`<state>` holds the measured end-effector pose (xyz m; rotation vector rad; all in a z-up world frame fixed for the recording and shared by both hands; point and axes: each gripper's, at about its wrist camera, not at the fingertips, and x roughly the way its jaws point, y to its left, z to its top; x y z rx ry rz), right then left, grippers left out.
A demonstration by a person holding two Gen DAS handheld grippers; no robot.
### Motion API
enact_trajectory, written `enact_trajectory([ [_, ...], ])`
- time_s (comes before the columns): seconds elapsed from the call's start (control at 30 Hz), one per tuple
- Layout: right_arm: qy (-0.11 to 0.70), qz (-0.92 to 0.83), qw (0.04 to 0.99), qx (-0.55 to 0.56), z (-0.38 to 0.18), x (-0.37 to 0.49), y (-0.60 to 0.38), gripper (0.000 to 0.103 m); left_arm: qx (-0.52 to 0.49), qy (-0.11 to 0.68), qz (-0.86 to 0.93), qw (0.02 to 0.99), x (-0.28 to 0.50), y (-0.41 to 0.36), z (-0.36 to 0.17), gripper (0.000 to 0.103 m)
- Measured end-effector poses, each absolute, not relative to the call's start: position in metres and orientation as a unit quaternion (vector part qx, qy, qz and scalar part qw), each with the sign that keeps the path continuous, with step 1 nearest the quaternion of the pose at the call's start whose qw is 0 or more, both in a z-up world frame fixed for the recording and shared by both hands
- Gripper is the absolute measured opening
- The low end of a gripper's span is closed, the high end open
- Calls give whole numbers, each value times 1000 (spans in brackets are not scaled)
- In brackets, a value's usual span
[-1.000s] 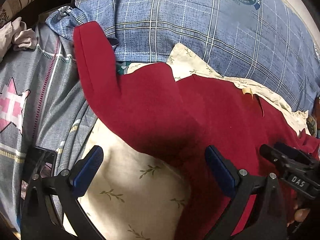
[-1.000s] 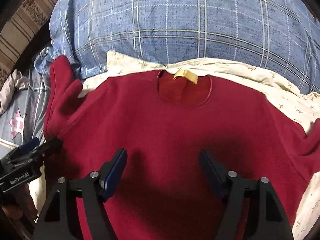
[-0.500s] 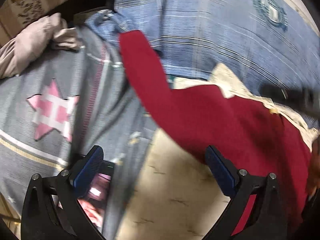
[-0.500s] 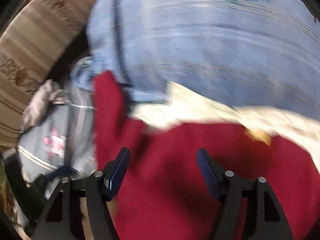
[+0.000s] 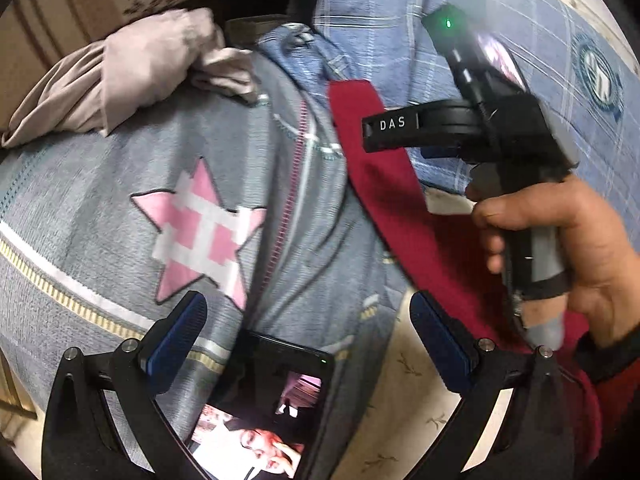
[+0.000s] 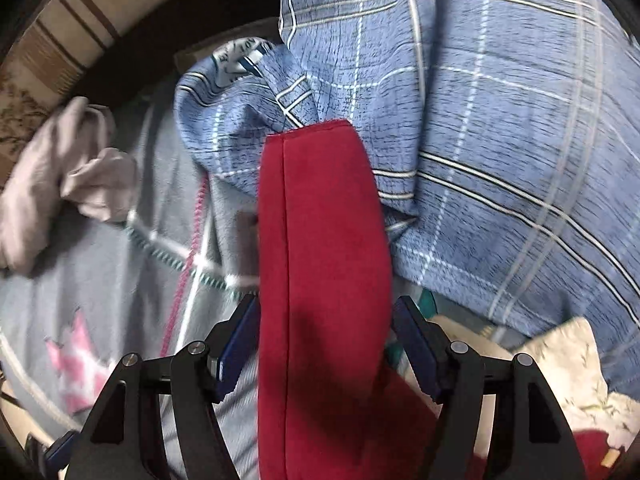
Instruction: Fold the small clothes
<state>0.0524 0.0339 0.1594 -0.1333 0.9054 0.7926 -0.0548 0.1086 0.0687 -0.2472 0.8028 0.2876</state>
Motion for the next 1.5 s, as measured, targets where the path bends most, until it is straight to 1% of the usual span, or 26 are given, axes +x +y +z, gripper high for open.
enact_trajectory([
  [0.13,427,367,825,-46,156,62,48,71,-125,389,135,903,-52,111,68,102],
  [0.27,435,363,822,-61,143,69,65,70,-113,394,128,903,-52,105,65,102],
  [0.33,423,376,823,-47,142,70,66,70,-111,397,128,902,-49,106,63,102],
  [0.37,422,376,824,-42,141,71,65,64,-112,397,129,902,-47,106,63,102],
  [0.4,430,381,818,-32,140,73,63,57,-113,397,129,901,-46,107,62,102],
  [0.47,441,383,811,-24,138,75,55,16,-116,398,131,900,-46,106,62,102],
  [0.5,439,381,814,-23,139,76,49,12,-118,399,131,900,-46,106,62,102],
  [0.6,428,383,819,10,149,73,9,12,-119,395,128,902,-41,109,64,102],
  [0.7,404,391,826,31,171,57,-36,11,-116,393,129,903,-45,113,66,102],
  [0.8,371,400,837,52,202,41,-78,6,-119,386,135,905,-48,112,69,102],
  [0.83,355,406,839,65,216,33,-104,2,-120,384,138,905,-50,112,70,102],
  [0.93,314,408,853,87,252,-3,-153,2,-123,373,146,908,-54,110,74,102],
  [1.03,292,391,870,73,266,-20,-180,1,-122,375,143,908,-55,103,75,102],
  [1.1,310,368,875,58,262,-22,-191,3,-119,376,144,908,-56,98,75,102],
  [1.2,358,364,857,62,239,-15,-189,17,-120,377,140,908,-57,95,75,102],
  [1.23,369,375,848,65,234,-13,-183,35,-120,379,141,907,-57,95,75,102],
  [1.27,386,394,831,70,224,-9,-172,58,-120,381,142,906,-57,95,73,102],
  [1.3,403,408,816,75,213,-4,-158,68,-119,384,143,905,-56,95,72,102],
  [1.33,417,415,804,85,203,0,-143,73,-116,387,146,903,-55,94,70,102],
  [1.5,499,439,731,152,140,40,-62,73,-117,386,146,903,-52,105,72,102],
])
